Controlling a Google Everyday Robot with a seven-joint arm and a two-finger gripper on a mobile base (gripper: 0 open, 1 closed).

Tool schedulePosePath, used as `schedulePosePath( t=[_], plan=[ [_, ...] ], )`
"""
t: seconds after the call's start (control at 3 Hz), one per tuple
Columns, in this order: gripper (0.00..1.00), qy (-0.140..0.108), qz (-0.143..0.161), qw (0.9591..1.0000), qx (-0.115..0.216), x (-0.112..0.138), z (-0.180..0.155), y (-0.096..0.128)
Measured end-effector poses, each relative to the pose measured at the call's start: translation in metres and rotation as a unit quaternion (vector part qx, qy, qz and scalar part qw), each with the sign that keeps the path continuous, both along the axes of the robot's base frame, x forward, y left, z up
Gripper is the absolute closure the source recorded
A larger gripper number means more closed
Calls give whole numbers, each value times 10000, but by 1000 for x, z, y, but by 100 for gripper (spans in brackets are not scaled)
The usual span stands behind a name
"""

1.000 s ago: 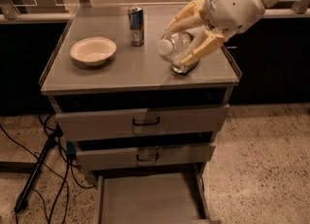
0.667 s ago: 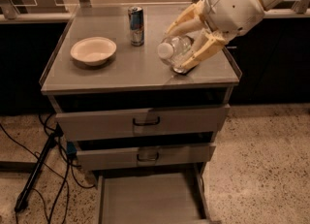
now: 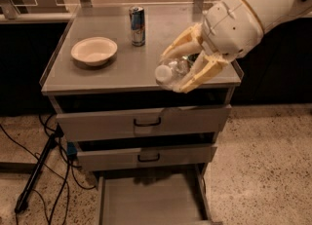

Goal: Place water bottle into bottom drawer

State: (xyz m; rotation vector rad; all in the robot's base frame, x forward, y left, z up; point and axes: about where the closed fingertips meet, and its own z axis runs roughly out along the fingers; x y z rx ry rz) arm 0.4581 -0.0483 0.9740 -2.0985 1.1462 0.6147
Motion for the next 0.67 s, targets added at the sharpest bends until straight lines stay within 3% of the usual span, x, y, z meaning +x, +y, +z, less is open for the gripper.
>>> schedulePosePath(
  t=[0.67],
  plan=[
    [100, 682, 315, 9968, 270, -54, -26, 11]
  ],
)
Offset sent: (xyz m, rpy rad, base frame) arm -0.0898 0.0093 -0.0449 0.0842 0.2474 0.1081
